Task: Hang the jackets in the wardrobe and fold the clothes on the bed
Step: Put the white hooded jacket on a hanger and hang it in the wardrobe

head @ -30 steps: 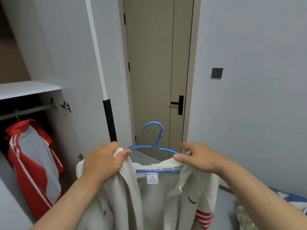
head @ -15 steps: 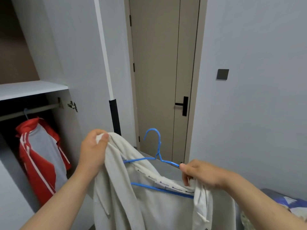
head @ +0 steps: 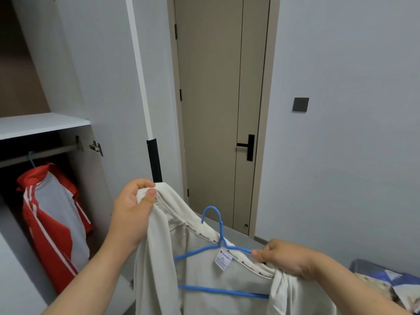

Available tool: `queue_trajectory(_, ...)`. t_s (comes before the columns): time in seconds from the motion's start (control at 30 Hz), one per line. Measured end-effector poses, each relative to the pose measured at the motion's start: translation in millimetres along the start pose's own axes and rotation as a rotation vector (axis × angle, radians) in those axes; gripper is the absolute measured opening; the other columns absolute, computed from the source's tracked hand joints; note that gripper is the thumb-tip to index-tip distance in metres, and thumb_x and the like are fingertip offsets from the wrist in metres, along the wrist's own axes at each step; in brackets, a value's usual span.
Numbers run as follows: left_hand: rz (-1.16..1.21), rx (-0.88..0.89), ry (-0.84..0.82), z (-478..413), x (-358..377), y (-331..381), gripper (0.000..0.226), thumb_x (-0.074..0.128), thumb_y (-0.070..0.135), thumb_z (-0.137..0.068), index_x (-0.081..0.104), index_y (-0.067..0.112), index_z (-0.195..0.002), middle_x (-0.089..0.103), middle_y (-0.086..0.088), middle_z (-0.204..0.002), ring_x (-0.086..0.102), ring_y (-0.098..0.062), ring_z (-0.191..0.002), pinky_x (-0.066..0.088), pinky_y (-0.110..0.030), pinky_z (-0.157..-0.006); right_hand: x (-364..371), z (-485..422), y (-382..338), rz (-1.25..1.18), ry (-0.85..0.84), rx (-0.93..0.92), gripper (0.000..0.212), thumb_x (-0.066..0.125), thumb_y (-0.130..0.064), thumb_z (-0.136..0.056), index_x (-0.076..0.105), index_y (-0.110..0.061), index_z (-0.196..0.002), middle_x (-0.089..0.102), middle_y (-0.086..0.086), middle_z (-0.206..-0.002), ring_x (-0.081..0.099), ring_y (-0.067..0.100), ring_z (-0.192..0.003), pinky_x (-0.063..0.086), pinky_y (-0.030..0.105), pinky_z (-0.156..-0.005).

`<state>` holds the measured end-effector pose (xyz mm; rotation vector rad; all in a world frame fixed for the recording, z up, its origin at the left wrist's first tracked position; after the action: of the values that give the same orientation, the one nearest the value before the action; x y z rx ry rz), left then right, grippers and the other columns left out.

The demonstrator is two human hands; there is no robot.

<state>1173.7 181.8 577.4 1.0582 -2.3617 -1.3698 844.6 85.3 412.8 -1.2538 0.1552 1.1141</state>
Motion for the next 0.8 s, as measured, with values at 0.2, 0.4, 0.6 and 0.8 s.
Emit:
queue_trajectory(0.2,0.057,0.011,0.008,0.0,1.3,4.8,0.025,0.057,0.010,-0.096,0.061,0.032,-0.086,0.061,0.032,-0.078,0.057,0.013,-0.071,0.040,-0.001,-0.055,10.2,2.3,-6.4,0.173,-0.123,-0.005,0.063,0.062,-0.077,-0.065,0.072,-0.022,-0.094,0.067,-0.005,-0.089,0.056,0.012,-0.085,0.046,0.033,-0.085)
queue_trajectory(0.4,0.058,0.016,-0.038,0.1,10.6,11.3,0.024,0.056,0.009,-0.097,0.061,0.031,-0.088,0.062,0.033,-0.080,0.058,0.012,-0.074,0.042,-0.005,-0.060,19.2,-2.4,-0.5,0.541,-0.108,0.058,0.030,0.066,-0.043,-0.069,0.054,-0.018,-0.061,0.051,-0.006,-0.058,0.047,0.012,-0.055,0.036,0.027,-0.054)
queue_trajectory(0.6,-0.003,0.014,-0.005,-4.9,2.6,3.3,0.026,0.056,0.012,-0.097,0.059,0.036,-0.088,0.062,0.020,-0.086,0.057,0.014,-0.077,0.040,-0.002,-0.058,-8.6,5.0,-19.3,0.277,0.039,-0.104,0.015,0.059,-0.023,-0.071,0.050,-0.020,-0.060,0.044,-0.009,-0.054,0.038,0.007,-0.050,0.029,0.021,-0.046)
queue_trajectory(0.8,-0.058,-0.033,0.000,-4.9,-5.0,-19.7,0.026,0.056,0.013,-0.097,0.059,0.039,-0.095,0.059,0.024,-0.099,0.056,0.008,-0.090,0.038,-0.009,-0.074,-55.3,27.7,-57.7,0.079,0.182,-0.291,0.011,0.050,-0.020,-0.062,0.047,-0.010,-0.060,0.037,-0.007,-0.056,0.031,0.010,-0.053,0.024,0.026,-0.049)
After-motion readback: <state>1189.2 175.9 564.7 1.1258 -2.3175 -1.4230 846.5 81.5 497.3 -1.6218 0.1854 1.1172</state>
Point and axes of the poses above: each hand's wrist, its own z-axis away from the middle knuckle, its own x-axis out of the palm, y = z × x, the point moved 10 cm from there along -z, towards the middle knuckle
